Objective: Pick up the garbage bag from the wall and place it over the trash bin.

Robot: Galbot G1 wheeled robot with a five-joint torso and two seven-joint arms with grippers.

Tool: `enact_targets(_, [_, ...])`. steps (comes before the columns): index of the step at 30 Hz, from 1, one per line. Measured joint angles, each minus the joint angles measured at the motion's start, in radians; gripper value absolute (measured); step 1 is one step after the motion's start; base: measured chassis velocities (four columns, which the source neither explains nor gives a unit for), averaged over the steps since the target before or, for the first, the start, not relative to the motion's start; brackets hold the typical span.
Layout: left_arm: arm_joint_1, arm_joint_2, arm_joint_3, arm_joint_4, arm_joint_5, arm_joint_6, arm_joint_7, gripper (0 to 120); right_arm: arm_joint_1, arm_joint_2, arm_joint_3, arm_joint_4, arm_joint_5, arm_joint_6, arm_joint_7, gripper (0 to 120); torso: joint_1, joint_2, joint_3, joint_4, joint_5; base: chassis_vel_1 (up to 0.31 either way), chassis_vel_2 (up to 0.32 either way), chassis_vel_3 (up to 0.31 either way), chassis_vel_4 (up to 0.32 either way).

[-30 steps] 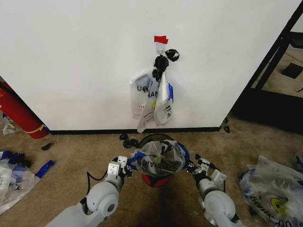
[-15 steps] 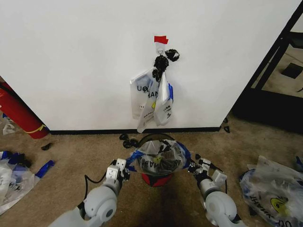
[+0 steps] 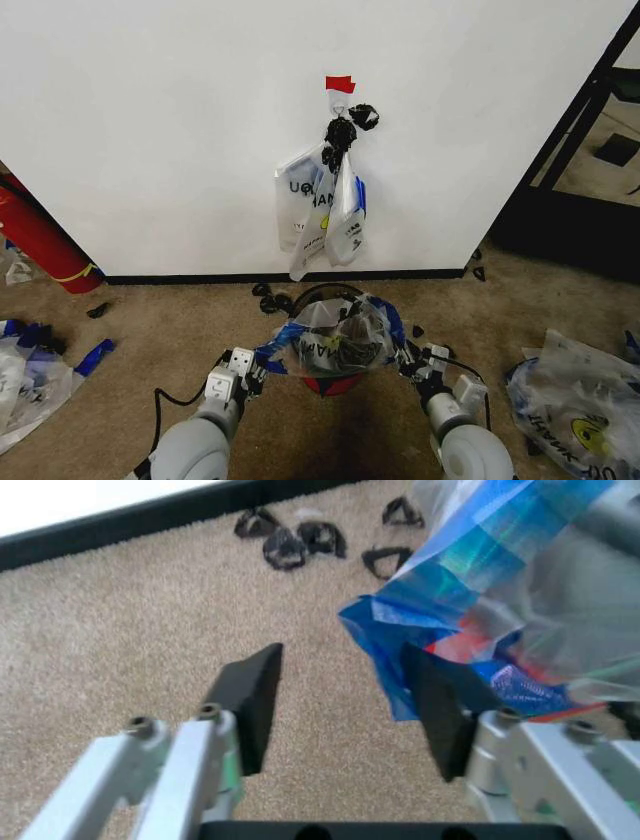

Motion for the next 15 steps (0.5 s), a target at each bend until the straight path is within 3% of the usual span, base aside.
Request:
enact_targets(11, [0.176,0.006,-0.053,-0.150,0.080,-0.016,-0.006,95,-0.133,0.015,0.071,0.061,-0.079,0.105,-0.048,90,0.000,0.000,0.000,0.0001,0.0000,0.000,0.000,0.000,0.000])
enact_targets(15, [0.217,0.005,-0.062,-0.173,0.109,-0.028,-0.009,100,-0.171,0.020,0.084,0.066,-0.097,0.147,-0.061,98,0.000,0.000,0.000,-0.0001,0.0000,0.000,0.000,0.000,0.000])
